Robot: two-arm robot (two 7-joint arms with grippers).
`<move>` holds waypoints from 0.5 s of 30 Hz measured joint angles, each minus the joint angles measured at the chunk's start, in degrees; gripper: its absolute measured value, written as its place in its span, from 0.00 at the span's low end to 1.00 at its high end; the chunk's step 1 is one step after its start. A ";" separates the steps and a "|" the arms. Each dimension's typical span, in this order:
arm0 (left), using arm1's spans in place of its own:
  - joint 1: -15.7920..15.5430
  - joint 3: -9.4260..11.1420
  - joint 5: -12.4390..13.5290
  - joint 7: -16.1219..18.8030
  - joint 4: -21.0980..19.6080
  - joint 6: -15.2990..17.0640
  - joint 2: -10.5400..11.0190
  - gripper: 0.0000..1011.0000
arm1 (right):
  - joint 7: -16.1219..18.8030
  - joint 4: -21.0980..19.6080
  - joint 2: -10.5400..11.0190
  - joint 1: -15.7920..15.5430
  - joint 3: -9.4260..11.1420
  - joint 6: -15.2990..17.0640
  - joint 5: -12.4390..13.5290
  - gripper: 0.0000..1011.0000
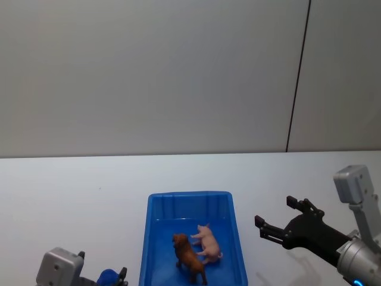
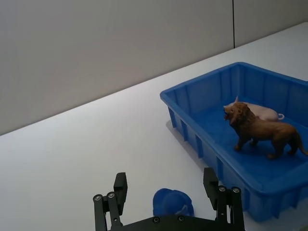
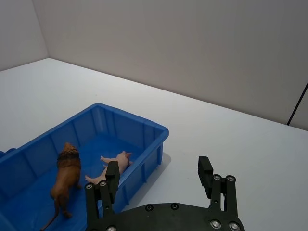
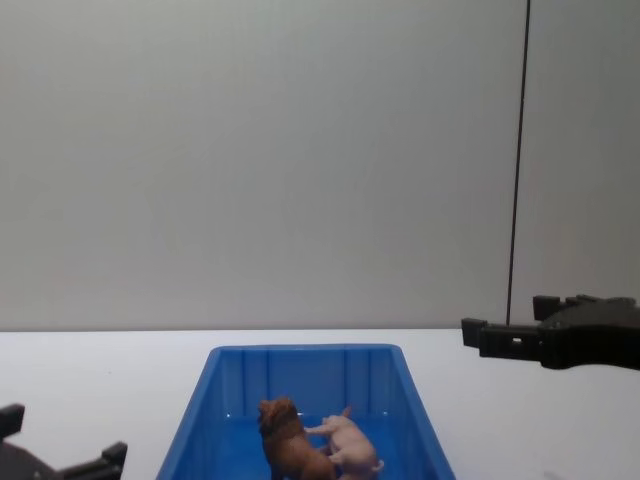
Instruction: Pick up the two dolls from the table and place them into the box.
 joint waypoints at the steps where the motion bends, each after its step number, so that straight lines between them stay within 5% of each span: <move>1: 0.00 0.00 -0.12 -0.61 0.56 -0.18 -0.18 0.99 | 0.00 0.00 0.00 -0.01 0.00 0.00 0.00 0.99; 15: -0.88 0.08 -1.27 -5.58 5.42 -1.63 -2.16 0.99 | 0.00 0.00 0.03 -0.01 0.00 0.01 0.00 0.99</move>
